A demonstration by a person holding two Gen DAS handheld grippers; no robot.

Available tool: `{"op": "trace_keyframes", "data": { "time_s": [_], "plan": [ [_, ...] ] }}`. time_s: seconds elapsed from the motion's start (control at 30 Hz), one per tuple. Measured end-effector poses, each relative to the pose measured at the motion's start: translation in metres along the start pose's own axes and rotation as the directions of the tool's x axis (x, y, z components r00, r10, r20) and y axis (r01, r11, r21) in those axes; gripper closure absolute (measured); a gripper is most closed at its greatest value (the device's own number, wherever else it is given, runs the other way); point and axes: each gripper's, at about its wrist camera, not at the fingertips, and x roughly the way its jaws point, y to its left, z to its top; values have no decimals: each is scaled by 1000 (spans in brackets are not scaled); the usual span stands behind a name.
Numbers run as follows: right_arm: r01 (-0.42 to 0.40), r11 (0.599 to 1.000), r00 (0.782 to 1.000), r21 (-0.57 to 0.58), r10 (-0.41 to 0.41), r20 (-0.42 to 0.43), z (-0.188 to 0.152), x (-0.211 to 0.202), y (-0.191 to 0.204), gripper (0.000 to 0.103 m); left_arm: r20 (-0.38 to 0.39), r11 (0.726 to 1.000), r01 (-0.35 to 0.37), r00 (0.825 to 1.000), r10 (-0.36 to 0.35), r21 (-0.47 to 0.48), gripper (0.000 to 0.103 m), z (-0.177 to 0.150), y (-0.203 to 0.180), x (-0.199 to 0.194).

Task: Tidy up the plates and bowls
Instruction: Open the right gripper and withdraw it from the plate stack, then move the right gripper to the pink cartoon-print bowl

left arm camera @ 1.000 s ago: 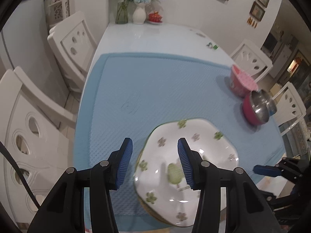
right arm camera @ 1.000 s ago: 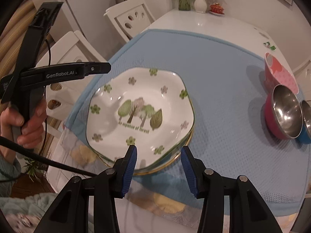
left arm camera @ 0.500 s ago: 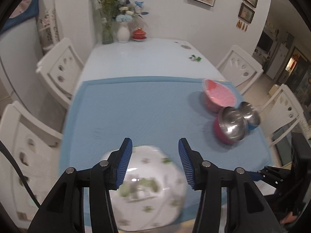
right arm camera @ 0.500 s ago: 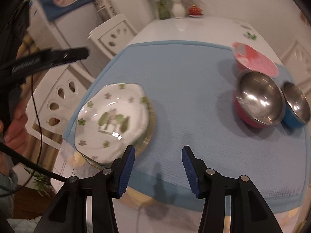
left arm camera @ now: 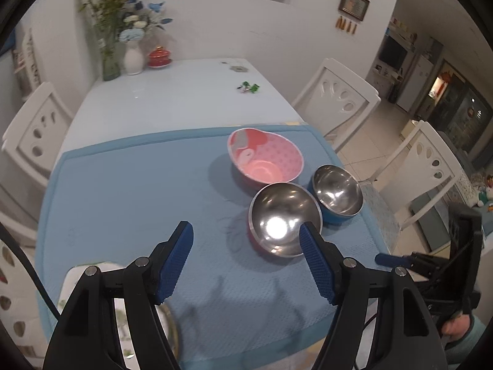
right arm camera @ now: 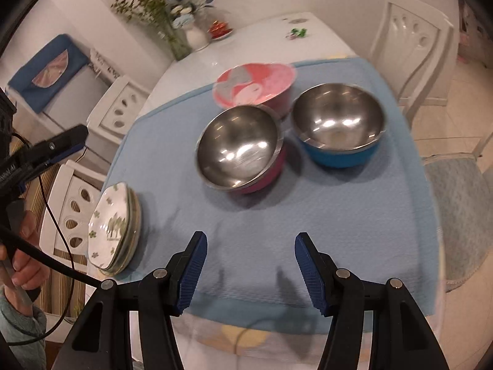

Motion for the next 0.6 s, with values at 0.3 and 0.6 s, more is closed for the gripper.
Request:
{"op": "trace_keyframes", "data": {
  "time_s": [0.3,0.6],
  "plan": [
    [16,998,998,-55,-12,62,61,-14,-22,30,-25,999,24,999,-25,-47,23,43,1,45],
    [-35,996,999,84,34,11,166,44,-42,23,-98,983,39,994,-58,-182,23,83,36,124]
  ]
}}
